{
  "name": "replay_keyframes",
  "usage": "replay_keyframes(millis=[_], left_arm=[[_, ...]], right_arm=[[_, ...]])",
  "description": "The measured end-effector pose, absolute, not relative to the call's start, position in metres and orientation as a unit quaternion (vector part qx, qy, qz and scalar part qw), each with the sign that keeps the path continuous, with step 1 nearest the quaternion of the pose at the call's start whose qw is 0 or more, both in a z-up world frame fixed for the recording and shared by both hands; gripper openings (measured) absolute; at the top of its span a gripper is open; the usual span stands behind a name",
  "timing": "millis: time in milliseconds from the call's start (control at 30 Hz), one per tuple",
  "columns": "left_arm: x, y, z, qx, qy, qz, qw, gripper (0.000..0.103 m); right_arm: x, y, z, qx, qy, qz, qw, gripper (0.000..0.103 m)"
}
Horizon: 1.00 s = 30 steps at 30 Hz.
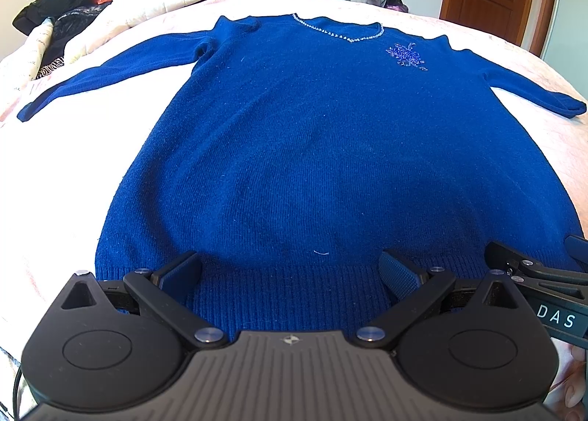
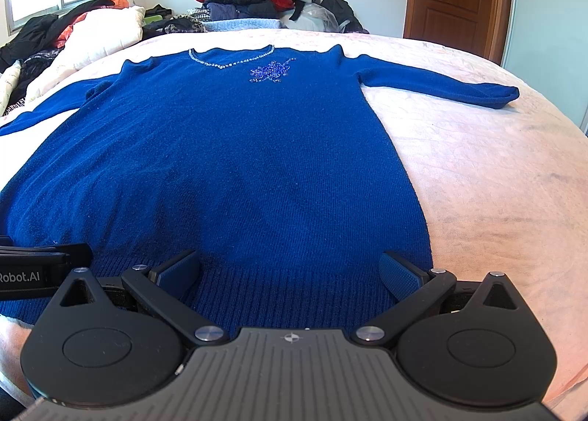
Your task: Fold small clothes
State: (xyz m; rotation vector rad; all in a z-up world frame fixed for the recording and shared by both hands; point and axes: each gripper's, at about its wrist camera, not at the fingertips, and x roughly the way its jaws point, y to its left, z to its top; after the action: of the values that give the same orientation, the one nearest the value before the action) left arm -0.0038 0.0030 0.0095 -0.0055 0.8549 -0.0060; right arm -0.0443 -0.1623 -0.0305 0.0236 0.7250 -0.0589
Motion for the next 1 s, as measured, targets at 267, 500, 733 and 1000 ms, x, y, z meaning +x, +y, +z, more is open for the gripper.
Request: replay_keyframes(millis=[267,500,733,1000], left_arm=[[-0.003,0.004,0.010,-0.002,0.415,-0.004,0.910,0.103],[-0.006,0.003,0.007,0.002,0.399,-0.003,0.917,0.103],[0.000,0.006,0.010,-0.001,0.410,-0.008,0.912,0.103],[0.004,0.006,0.031,0.009,0.366,-0.019,0.930,0.103]], right_arm=[[-0.046,-0.163,-0.032,0.011,0.355,-0.027,0.934,0.103],[-0.044,-0.161,-0.028,0.007,0.359,-0.027,0.933,0.103],[-0.039,-0.162,-0.026,0.005,0.364,-0.021,0.931,0.103],[-0.035,-0.161,-0.011,0.009,0.354,-0.006,0.935,0.103]])
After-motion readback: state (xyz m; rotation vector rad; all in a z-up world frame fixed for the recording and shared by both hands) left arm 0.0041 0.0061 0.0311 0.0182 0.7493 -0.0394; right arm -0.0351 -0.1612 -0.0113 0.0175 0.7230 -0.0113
